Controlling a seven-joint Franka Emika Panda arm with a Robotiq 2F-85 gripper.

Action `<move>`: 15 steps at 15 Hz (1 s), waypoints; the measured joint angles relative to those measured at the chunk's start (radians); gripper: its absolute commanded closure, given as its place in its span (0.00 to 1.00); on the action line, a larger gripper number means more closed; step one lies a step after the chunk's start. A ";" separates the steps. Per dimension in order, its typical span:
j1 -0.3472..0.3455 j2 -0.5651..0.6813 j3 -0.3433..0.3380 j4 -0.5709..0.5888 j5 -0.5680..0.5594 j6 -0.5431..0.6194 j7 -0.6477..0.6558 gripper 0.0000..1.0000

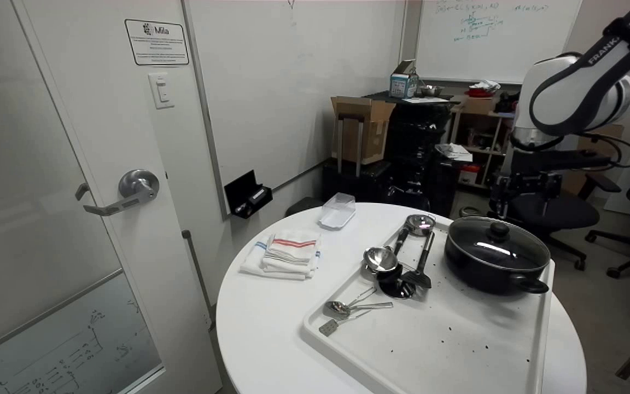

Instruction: Remove the lid from the pot

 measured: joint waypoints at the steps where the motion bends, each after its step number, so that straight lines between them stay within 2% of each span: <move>1: 0.003 0.019 -0.009 0.009 -0.014 0.006 0.017 0.00; 8: 0.041 0.142 -0.079 0.089 -0.067 0.047 0.131 0.00; 15: 0.058 0.245 -0.086 0.185 -0.063 0.066 0.156 0.00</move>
